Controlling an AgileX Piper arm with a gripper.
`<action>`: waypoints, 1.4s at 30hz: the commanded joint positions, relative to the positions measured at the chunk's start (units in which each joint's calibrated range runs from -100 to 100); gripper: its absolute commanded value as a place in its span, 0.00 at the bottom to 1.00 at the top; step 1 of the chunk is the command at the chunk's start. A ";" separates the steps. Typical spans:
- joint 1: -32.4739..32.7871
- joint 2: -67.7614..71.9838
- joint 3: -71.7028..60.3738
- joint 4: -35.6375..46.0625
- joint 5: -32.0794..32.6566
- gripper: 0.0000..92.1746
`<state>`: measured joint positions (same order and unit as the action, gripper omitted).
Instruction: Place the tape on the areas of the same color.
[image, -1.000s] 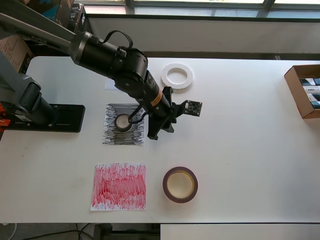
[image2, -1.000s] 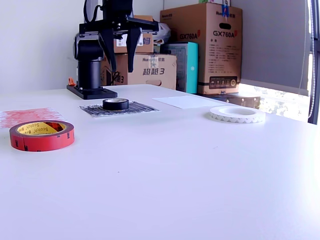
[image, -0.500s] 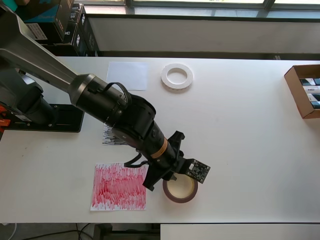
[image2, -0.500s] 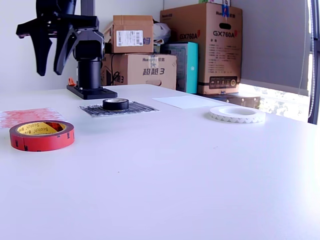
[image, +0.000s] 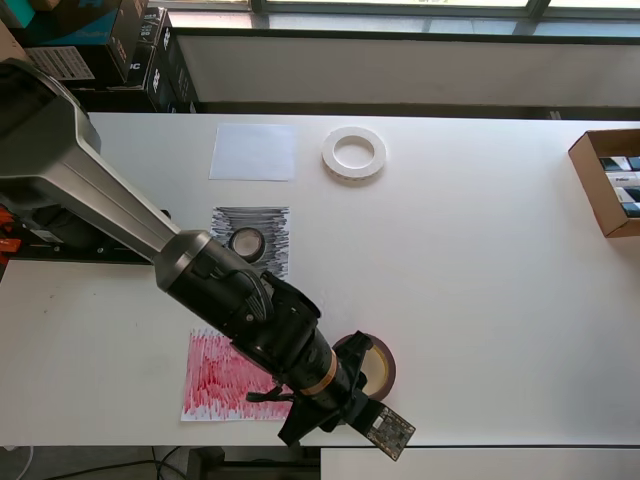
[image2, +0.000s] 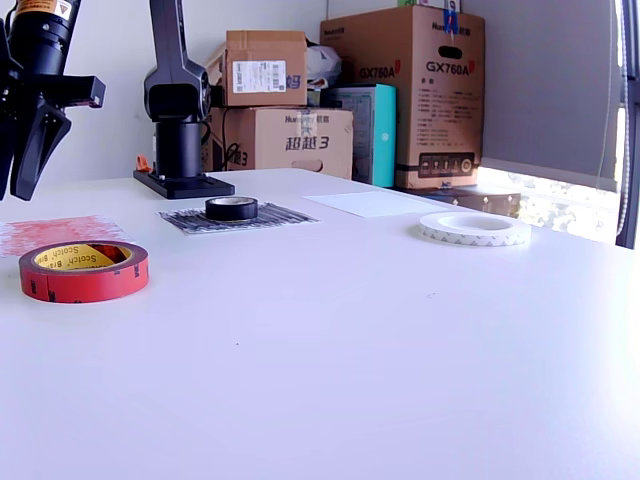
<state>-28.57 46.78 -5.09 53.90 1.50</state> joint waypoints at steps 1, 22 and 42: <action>0.01 1.59 -0.95 0.28 -0.01 0.40; 0.40 2.24 -0.23 0.19 -0.42 0.58; 1.03 6.73 -0.77 0.02 0.23 0.57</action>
<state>-27.34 53.31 -5.33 53.89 1.55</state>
